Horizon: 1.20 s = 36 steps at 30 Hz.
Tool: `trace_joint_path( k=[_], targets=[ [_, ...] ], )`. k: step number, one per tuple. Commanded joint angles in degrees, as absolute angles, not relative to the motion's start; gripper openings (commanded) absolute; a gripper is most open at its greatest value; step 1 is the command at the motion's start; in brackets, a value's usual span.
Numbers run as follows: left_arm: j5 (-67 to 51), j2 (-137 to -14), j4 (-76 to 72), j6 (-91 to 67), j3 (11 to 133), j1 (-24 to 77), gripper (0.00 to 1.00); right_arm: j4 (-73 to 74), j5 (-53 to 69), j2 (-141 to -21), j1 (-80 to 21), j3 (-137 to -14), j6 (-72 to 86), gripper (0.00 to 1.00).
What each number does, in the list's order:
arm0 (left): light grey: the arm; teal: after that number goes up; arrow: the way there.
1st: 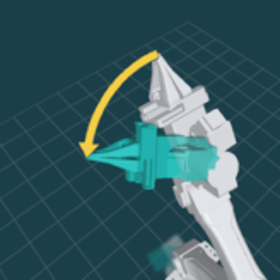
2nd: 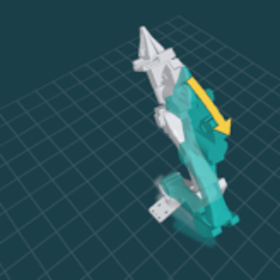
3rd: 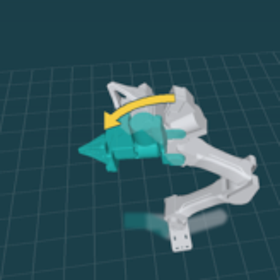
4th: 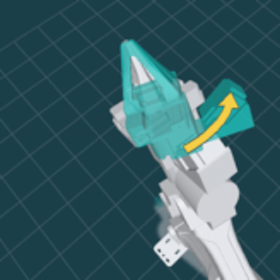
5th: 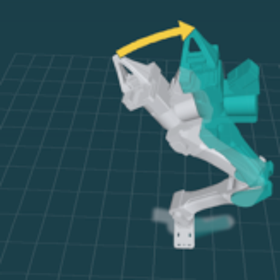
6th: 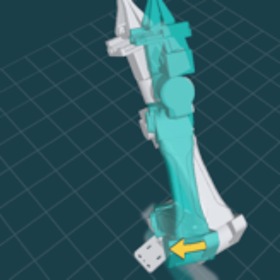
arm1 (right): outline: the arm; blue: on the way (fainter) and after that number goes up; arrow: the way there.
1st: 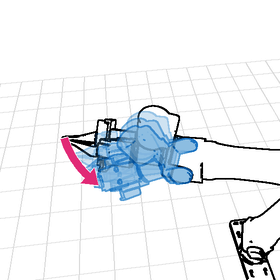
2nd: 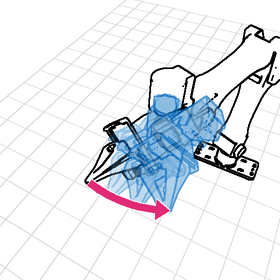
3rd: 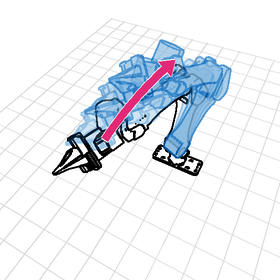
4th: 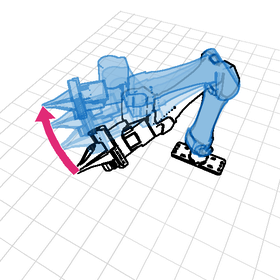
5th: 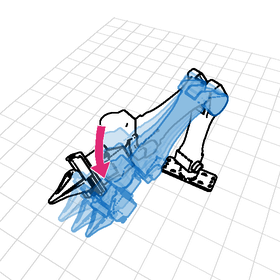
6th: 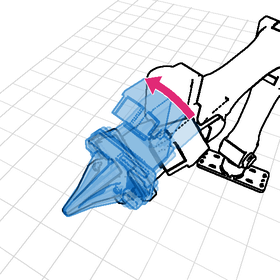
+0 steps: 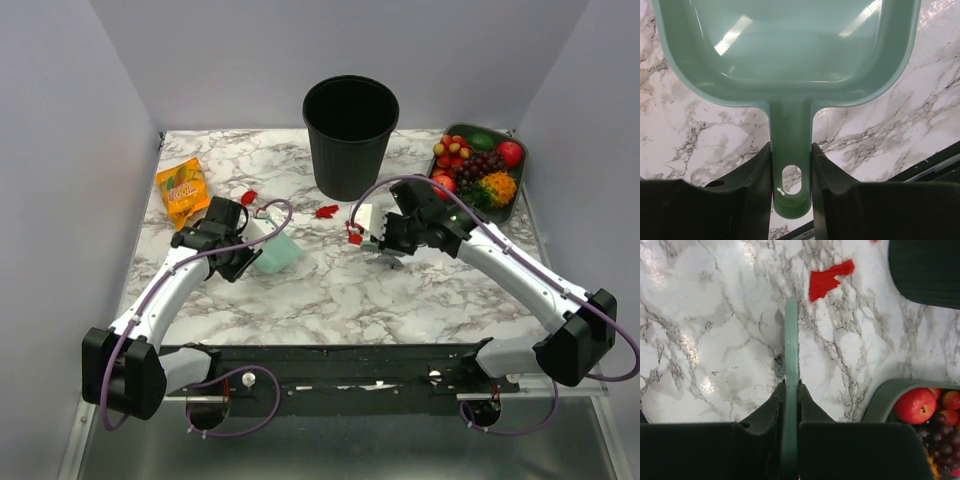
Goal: Sweep away the paper scraps from the table
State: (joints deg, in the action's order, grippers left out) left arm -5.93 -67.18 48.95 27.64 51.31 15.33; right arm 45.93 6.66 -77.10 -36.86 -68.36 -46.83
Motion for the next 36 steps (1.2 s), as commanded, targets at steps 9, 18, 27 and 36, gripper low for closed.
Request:
trace_joint_path(
  k=[9, 18, 27, 36],
  targets=[
    [-8.9, -67.1, 50.3, 27.6, 50.0, 15.1, 0.0, 30.7, 2.6, -87.2, -36.6, -78.7, -56.3, 0.01],
    [-7.9, -64.3, 52.1, 29.4, 47.5, 15.2, 0.0, 22.1, 3.2, -93.3, -36.7, -75.2, -64.6, 0.01],
    [-10.3, -64.8, 52.6, 31.4, 47.2, 15.3, 0.0, 29.8, 9.7, -79.8, -37.8, -58.9, -72.6, 0.01],
    [-16.4, -68.5, 59.5, 38.9, 48.8, 18.6, 0.0, 44.6, 11.2, -64.8, -38.1, -59.9, -71.4, 0.01]
  ],
)
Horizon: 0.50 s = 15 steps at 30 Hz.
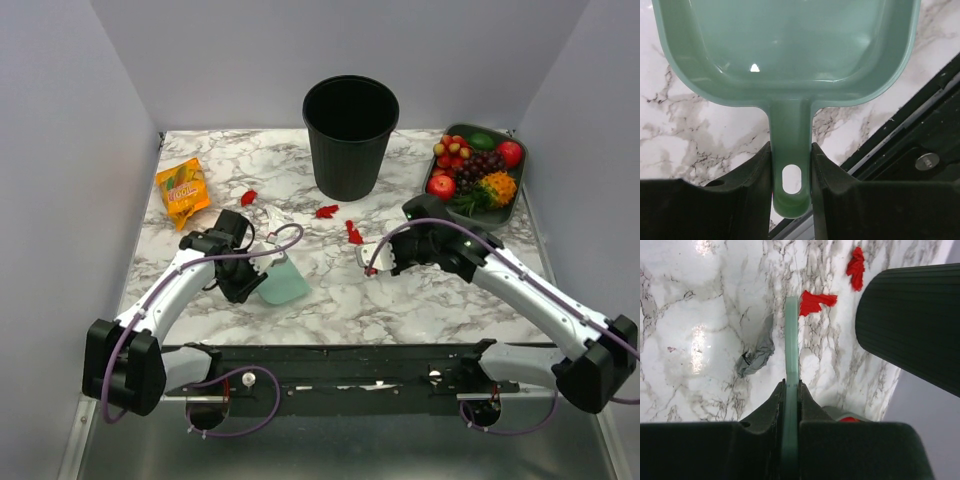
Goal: Sweep away the paper scraps from the table
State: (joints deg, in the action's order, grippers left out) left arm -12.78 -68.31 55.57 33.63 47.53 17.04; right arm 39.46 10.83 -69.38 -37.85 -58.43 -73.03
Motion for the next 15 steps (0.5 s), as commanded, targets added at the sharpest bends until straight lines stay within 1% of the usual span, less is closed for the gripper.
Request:
trace_joint_path(
  k=[1, 3, 5, 7, 9, 10, 15],
  targets=[
    [-16.1, -68.2, 59.6, 40.9, 48.5, 18.8, 0.0, 42.9, 9.9, -64.5, -38.1, -60.2, -68.2, 0.01],
    [-15.1, -68.5, 59.6, 42.8, 48.3, 19.4, 0.0, 41.0, 9.1, -65.7, -38.1, -60.6, -65.3, 0.01],
    [-14.5, -69.7, 60.0, 44.0, 48.8, 19.6, 0.0, 35.9, 7.5, -67.8, -38.1, -60.6, -62.2, 0.01],
    [-14.3, -70.6, 60.5, 43.7, 49.5, 19.5, 0.0, 31.1, 4.6, -73.3, -38.1, -61.6, -60.1, 0.0],
    [-15.2, -71.5, 61.3, 42.8, 49.8, 19.6, 0.0, 30.8, 3.7, -77.9, -38.1, -65.7, -60.9, 0.01],
    [-15.5, -71.5, 61.5, 42.5, 49.9, 19.6, 0.0, 29.3, 3.9, -81.4, -38.1, -67.3, -61.0, 0.0],
    [-15.7, -69.2, 61.4, 40.3, 47.5, 21.4, 0.0, 19.1, 5.5, -89.3, -38.1, -72.9, -63.5, 0.01]
  ],
)
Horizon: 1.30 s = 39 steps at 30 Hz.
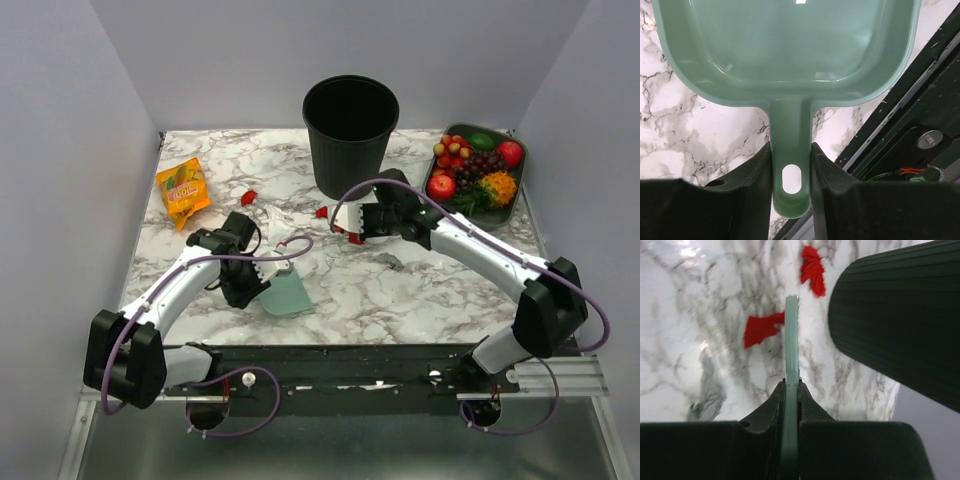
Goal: Sweep away the paper scraps from the table
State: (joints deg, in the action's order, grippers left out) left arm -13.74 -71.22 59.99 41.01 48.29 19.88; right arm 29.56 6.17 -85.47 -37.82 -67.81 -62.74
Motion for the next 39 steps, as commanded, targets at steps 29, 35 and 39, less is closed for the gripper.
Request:
trace_joint_path(
  k=[29, 35, 39],
  targets=[
    [-16.3, -71.1, 60.8, 41.7, 49.1, 24.2, 0.0, 47.7, 18.7, -74.1, -37.2, -60.9, -82.9, 0.01],
    [-17.4, -72.8, 60.1, 41.4, 49.7, 24.5, 0.0, 37.8, 15.1, -68.2, -36.8, -58.4, -71.8, 0.01],
    [-16.8, -73.4, 61.2, 42.6, 50.7, 24.9, 0.0, 33.9, 8.4, -76.3, -36.0, -66.5, -59.4, 0.01]
  ],
)
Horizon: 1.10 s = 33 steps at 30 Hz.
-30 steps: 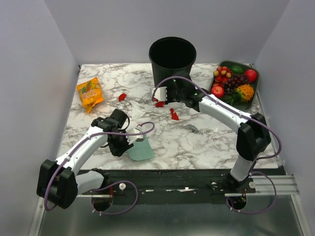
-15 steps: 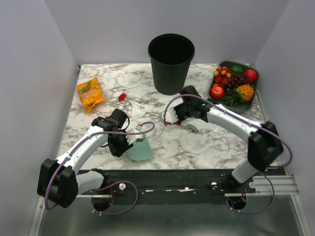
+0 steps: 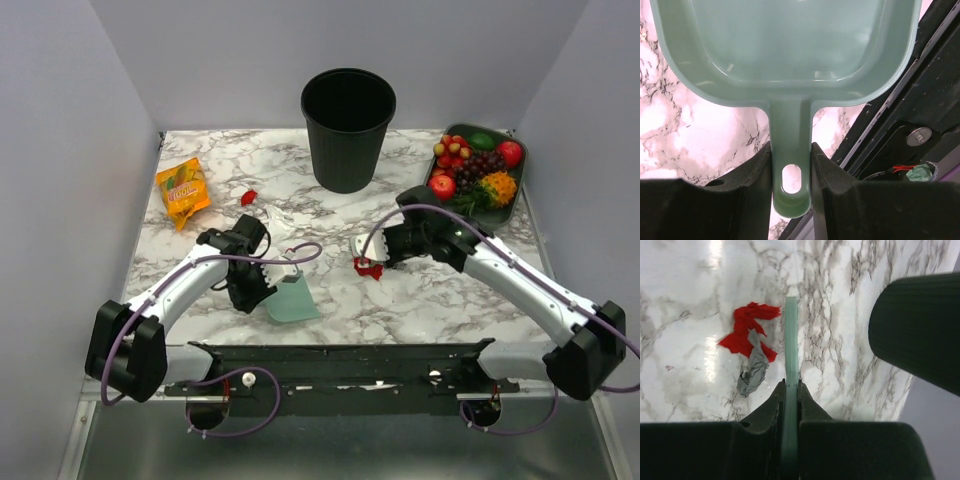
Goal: Sweep away the paper scraps from the table
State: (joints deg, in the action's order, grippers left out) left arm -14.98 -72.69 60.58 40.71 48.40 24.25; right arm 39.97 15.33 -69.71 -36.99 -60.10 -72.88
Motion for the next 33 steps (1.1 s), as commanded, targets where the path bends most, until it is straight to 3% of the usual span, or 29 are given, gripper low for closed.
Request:
trace_joint_path(
  k=[1, 8, 18, 26, 33],
  targets=[
    [-15.9, -73.4, 61.9, 43.1, 50.9, 25.0, 0.0, 34.3, 7.2, -78.1, -35.8, -68.4, -52.7, 0.01],
    [-12.0, -73.5, 64.3, 45.3, 53.6, 26.7, 0.0, 36.3, -8.5, -83.5, -34.9, -75.4, -34.6, 0.0],
    [-5.7, -80.1, 60.8, 43.9, 57.0, 27.9, 0.0, 47.2, -12.7, -86.0, -34.8, -73.9, -25.4, 0.01],
    [-2.8, -86.0, 58.5, 42.6, 58.9, 31.8, 0.0, 48.4, -5.6, -91.0, -34.9, -73.4, -16.6, 0.01],
    [-1.8, -88.1, 57.7, 42.2, 60.0, 34.3, 0.0, 51.8, 11.5, -97.5, -37.4, -85.4, -7.5, 0.01]
  ],
)
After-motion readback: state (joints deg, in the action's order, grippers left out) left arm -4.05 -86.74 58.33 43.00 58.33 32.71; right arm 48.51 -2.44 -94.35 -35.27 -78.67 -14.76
